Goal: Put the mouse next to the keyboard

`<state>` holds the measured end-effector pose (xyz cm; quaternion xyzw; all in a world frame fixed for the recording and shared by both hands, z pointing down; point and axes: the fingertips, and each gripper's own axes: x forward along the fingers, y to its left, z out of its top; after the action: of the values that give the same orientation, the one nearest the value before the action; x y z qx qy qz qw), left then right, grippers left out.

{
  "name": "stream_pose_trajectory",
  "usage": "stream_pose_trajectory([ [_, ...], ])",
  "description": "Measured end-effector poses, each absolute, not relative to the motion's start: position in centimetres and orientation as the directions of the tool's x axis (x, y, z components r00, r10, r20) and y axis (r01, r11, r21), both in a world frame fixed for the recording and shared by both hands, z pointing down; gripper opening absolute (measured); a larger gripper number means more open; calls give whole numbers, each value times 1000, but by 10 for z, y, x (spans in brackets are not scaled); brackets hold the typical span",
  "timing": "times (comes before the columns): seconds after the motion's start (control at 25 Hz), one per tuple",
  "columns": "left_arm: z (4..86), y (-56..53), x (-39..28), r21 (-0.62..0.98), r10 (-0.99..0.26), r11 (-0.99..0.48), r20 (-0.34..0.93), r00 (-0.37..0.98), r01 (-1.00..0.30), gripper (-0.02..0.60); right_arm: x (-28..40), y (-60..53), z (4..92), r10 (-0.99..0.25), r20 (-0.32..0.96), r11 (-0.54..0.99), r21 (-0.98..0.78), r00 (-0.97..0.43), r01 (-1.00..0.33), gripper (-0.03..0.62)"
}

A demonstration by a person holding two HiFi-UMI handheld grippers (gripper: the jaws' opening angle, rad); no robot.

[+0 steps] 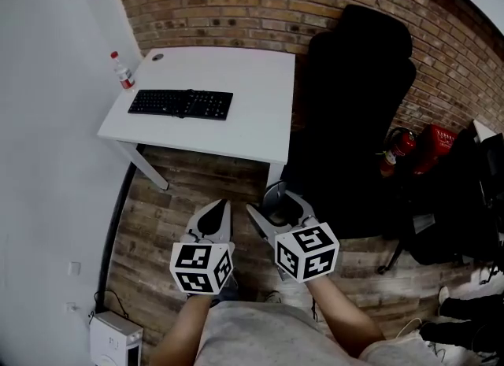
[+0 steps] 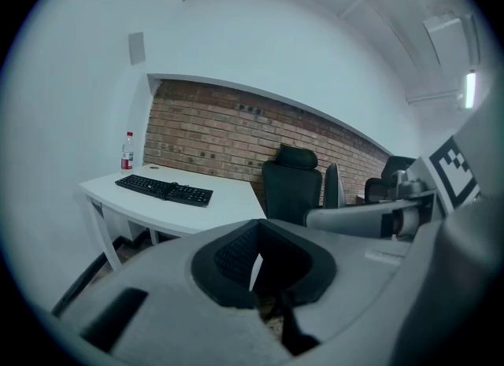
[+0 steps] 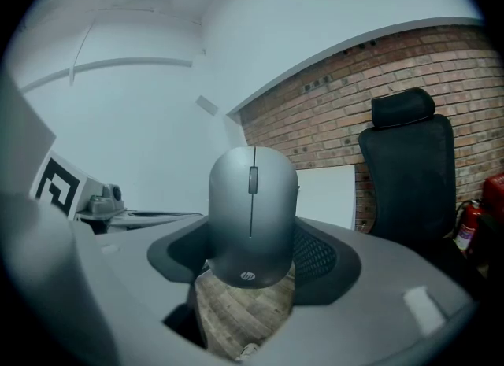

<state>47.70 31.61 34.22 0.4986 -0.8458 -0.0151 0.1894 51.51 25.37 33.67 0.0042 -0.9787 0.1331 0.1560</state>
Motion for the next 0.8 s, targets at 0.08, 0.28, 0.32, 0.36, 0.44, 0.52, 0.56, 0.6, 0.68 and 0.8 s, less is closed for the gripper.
stream_pose_trajectory([
  [0.08,345,313,455,216,-858,486,305,-414,-847,-8,495,252,340,17,310,963,-260,-951,-68,313],
  [0.28,339,302,397,207,-878,441,300,-372,-873,-6,442,243,337,-35,313,956,-266,-949,-123,313],
  [0.32,339,300,386,209,-882,432,301,-363,-877,-6,432,242,337,-45,316,954,-267,-948,-134,313],
  [0.36,339,299,376,212,-885,424,302,-354,-880,-6,424,240,337,-55,319,953,-267,-946,-145,313],
  [0.44,340,295,359,218,-892,406,303,-334,-887,-6,408,238,338,-74,324,949,-269,-943,-167,313],
  [0.52,339,292,344,222,-900,387,303,-314,-895,-6,394,237,338,-93,330,944,-269,-939,-189,313],
  [0.56,338,291,337,223,-904,377,301,-305,-899,-6,387,236,337,-102,332,943,-269,-938,-198,313],
  [0.6,337,290,329,223,-907,369,299,-297,-902,-6,380,235,336,-110,333,941,-268,-936,-206,313],
  [0.68,334,289,315,226,-912,357,294,-286,-906,-6,366,234,334,-123,337,939,-266,-934,-220,313],
  [0.8,333,291,296,237,-917,347,291,-275,-907,-6,350,236,333,-136,341,932,-274,-930,-236,313],
])
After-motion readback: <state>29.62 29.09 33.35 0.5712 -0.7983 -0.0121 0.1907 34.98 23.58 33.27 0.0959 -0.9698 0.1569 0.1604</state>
